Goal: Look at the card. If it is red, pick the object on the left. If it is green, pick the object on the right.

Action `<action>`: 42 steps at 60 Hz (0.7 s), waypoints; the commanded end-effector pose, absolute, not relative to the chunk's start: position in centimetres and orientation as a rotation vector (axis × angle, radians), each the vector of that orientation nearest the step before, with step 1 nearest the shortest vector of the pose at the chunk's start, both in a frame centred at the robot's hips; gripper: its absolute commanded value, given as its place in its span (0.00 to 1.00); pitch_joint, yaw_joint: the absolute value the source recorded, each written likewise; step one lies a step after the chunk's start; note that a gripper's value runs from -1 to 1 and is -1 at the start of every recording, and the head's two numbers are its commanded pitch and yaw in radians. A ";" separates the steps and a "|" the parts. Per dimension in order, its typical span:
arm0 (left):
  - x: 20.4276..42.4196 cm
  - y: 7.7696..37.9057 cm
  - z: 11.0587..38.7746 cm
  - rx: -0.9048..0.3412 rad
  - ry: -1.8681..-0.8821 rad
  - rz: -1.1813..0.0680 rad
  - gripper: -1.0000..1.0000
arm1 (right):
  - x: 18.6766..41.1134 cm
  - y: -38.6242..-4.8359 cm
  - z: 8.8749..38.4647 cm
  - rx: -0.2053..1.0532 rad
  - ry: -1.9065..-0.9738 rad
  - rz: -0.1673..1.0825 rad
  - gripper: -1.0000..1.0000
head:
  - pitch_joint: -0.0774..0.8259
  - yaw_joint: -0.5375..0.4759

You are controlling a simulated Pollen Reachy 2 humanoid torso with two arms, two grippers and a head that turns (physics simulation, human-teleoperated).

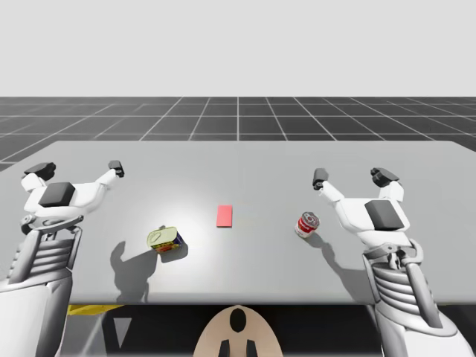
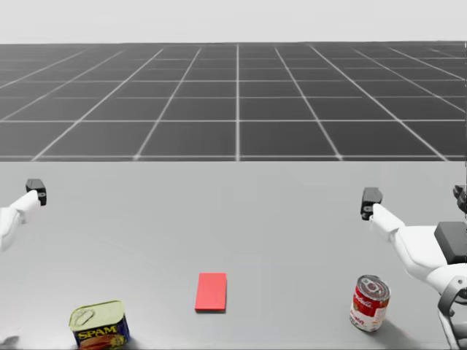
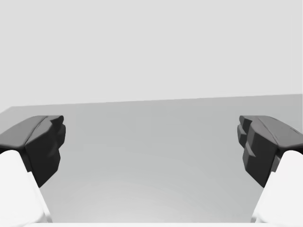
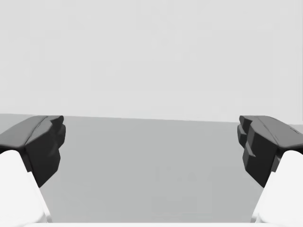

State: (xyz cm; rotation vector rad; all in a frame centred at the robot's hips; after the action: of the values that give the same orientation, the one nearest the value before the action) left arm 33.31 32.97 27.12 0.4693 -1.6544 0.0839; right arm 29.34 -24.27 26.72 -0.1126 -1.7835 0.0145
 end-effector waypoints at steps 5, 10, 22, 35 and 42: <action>33.3 32.9 27.1 0.478 -1.653 0.075 0.00 | 29.3 -24.2 26.7 -0.105 -1.781 0.012 0.00 | 0.63 0.54; 33.3 33.0 27.1 0.477 -1.653 0.073 0.00 | 29.3 -24.2 26.7 -0.103 -1.778 0.012 0.00 | 0.72 0.56; 33.3 33.0 27.1 0.478 -1.649 0.067 0.00 | 29.3 -24.1 26.7 -0.105 -1.775 0.016 0.00 | 0.85 0.61; 33.3 32.9 27.2 0.470 -1.649 0.069 0.00 | 29.2 -23.9 26.7 -0.106 -1.775 0.019 0.00 | 0.87 0.61; 33.3 32.9 27.3 0.464 -1.651 0.073 0.00 | 29.2 -23.9 26.7 -0.105 -1.776 0.018 0.00 | 0.86 0.62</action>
State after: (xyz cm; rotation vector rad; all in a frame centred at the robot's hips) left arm 33.29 32.89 27.20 0.4696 -1.6497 0.0703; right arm 29.23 -24.06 26.76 -0.1099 -1.7767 0.0219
